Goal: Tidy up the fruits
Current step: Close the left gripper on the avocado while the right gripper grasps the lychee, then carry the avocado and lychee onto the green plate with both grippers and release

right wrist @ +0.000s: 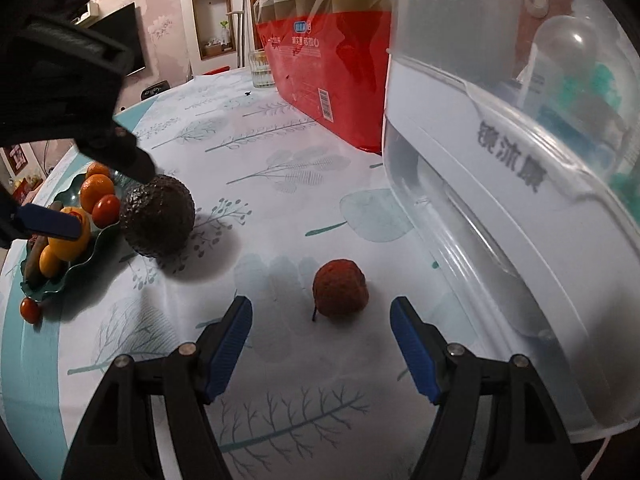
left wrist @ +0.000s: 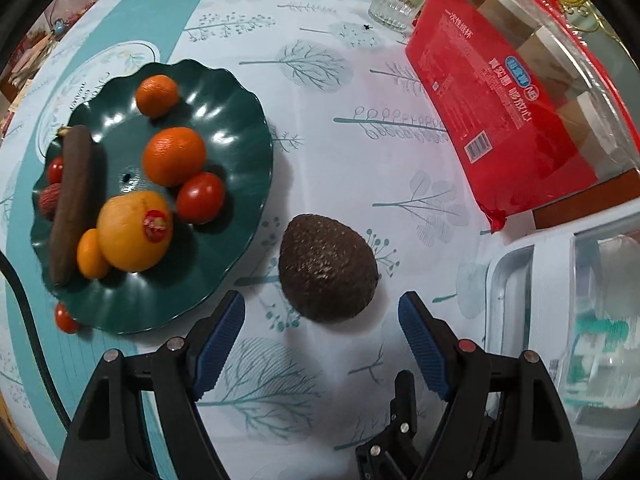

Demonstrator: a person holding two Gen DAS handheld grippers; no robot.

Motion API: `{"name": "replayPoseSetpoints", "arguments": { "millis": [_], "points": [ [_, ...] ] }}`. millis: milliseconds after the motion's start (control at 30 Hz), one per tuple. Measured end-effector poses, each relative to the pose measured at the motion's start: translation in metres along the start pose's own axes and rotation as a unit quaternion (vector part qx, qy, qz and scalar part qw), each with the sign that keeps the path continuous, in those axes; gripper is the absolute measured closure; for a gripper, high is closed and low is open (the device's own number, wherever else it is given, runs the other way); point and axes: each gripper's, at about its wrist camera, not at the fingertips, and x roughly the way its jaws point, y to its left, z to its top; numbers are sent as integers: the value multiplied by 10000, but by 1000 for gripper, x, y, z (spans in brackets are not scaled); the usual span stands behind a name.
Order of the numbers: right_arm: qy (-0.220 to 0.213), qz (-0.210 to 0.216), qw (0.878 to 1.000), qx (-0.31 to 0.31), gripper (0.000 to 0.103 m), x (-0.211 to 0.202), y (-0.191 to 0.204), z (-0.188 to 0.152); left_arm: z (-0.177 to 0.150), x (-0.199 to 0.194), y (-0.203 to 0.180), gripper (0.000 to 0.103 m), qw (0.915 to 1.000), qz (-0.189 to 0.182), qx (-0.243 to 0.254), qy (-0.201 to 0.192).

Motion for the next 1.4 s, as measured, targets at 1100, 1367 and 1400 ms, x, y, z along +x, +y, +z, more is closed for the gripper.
{"name": "replayPoseSetpoints", "arguments": {
  "millis": [1100,1367,1400],
  "points": [
    [486,466,9972,-333,73,18,-6,15,13,30,3,42,9985,-176,-506,74],
    [506,522,9962,-484,73,15,6,20,15,-9,12,42,9981,-390,-361,-318],
    [494,527,9961,-506,73,14,8,21,16,-14,14,42,9979,-410,-356,-360]
  ]
}}
